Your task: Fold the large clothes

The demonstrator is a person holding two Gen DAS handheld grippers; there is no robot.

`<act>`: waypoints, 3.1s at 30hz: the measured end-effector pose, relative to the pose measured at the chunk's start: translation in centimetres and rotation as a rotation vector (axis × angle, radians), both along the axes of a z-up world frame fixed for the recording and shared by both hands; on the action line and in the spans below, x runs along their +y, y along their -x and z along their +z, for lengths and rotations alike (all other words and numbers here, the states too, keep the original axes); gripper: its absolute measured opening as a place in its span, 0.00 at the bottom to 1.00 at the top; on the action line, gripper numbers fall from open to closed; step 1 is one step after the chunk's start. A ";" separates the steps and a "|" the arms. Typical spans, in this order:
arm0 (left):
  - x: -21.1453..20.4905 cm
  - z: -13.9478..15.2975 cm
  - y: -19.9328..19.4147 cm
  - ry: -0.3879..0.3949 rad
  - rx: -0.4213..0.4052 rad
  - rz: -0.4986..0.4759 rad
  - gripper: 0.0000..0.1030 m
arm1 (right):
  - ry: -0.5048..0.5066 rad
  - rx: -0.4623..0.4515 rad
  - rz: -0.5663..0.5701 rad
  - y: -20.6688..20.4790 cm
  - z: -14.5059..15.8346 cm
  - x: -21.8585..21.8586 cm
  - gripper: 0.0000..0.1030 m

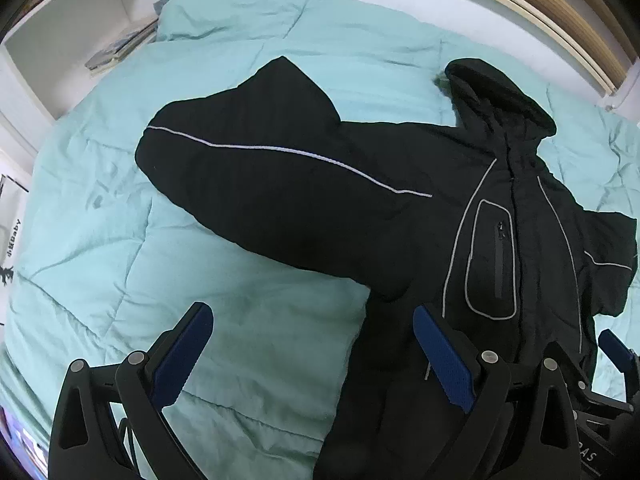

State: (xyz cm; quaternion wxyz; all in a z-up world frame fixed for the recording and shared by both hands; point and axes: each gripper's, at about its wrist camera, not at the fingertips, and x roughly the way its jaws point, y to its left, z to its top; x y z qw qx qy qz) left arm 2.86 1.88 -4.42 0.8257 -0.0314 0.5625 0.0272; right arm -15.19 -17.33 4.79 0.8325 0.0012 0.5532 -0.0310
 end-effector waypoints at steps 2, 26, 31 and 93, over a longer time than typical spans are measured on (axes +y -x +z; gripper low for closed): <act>0.1 -0.3 -0.2 0.002 0.007 0.002 0.97 | -0.003 0.006 0.003 -0.2 -0.2 0.2 1.00; 13.4 -4.9 -7.7 0.085 -0.078 0.245 0.97 | -0.029 0.027 0.179 -6.0 -4.7 7.1 0.92; 22.5 -6.5 -10.7 0.218 -0.160 0.433 0.97 | -0.055 0.004 0.226 -7.7 -5.3 8.7 0.88; -6.9 1.6 -10.0 0.399 -0.351 -0.333 0.16 | -0.273 0.096 -0.126 -7.7 -7.6 -12.9 0.64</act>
